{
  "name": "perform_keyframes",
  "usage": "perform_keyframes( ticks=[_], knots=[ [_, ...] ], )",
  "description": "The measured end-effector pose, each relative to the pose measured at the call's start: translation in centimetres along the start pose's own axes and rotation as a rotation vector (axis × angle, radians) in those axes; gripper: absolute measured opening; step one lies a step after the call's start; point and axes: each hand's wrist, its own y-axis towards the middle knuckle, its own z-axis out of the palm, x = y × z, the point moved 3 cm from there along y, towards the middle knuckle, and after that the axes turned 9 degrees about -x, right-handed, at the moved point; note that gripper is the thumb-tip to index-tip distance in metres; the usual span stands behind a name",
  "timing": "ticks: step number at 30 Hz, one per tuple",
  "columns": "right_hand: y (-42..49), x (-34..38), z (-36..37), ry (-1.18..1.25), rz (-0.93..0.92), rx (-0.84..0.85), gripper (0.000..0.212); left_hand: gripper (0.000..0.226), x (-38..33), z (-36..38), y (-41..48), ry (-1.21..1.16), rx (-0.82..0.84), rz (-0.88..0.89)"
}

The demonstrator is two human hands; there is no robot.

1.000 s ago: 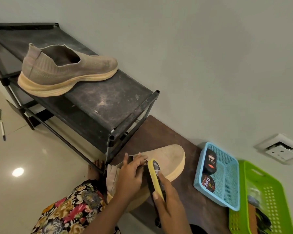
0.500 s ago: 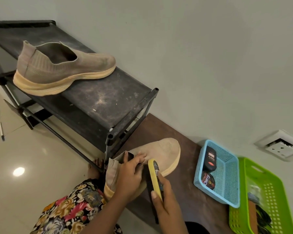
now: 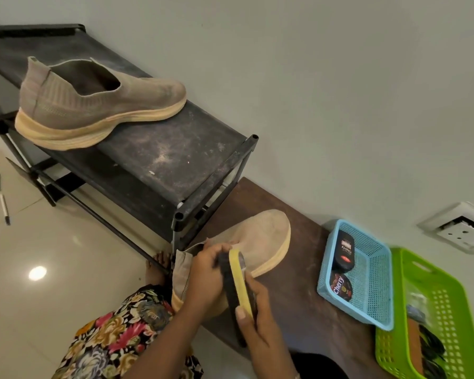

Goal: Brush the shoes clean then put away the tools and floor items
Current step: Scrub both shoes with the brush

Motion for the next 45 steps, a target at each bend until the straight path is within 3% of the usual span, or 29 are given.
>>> perform_keyframes(
  ticks=[3,8,13,15,17,19,24,28,31,34,39,45],
  knots=[
    [3.7,-2.4,-1.7,-0.202,0.058,-0.095,0.047,0.008,0.4,-0.4,0.4,0.055,0.005,0.029],
    [9.7,-5.8,-4.6,-0.395,0.234,-0.213,0.048,0.011,0.2,-0.4,0.0,0.067,0.01,0.013],
    [1.7,-1.1,0.4,-0.07,0.002,-0.03,0.05,0.013,0.7,-0.3,0.4,-0.01,-0.103,-0.069],
    [-0.4,-0.4,1.3,-0.13,-0.125,-0.017,0.063,0.021,0.4,-0.3,0.3,-0.155,-0.125,-0.148],
    [1.0,-0.4,0.7,-0.2,-0.145,-0.108,0.057,0.024,0.3,-0.4,0.3,-0.274,-0.121,-0.209],
    [4.7,-1.2,-0.7,-0.273,-0.106,-0.175,0.04,0.022,0.2,-0.6,0.4,-0.256,-0.134,-0.187],
    [13.0,-3.0,-4.2,-0.522,0.119,-0.19,0.046,0.025,0.3,-0.6,0.2,-0.169,-0.113,-0.114],
    [7.8,-1.3,-2.3,-0.489,-0.136,0.011,0.051,0.025,0.5,-0.3,0.4,-0.08,-0.102,-0.094],
    [3.5,-0.4,-1.8,-0.421,-0.253,0.048,0.05,0.022,0.9,-0.1,0.3,-0.13,-0.085,-0.139],
    [5.3,-1.5,-2.6,-0.536,-0.331,0.045,0.053,0.019,0.9,-0.5,0.7,-0.188,-0.104,-0.151],
    [13.4,-3.2,-5.4,-0.84,-0.009,-0.062,0.047,0.021,0.2,-0.3,0.4,-0.15,-0.045,-0.097],
    [2.2,0.4,-1.3,-0.401,-0.181,0.108,0.058,0.023,1.4,-0.1,0.8,-0.188,-0.057,-0.146]
  ],
)
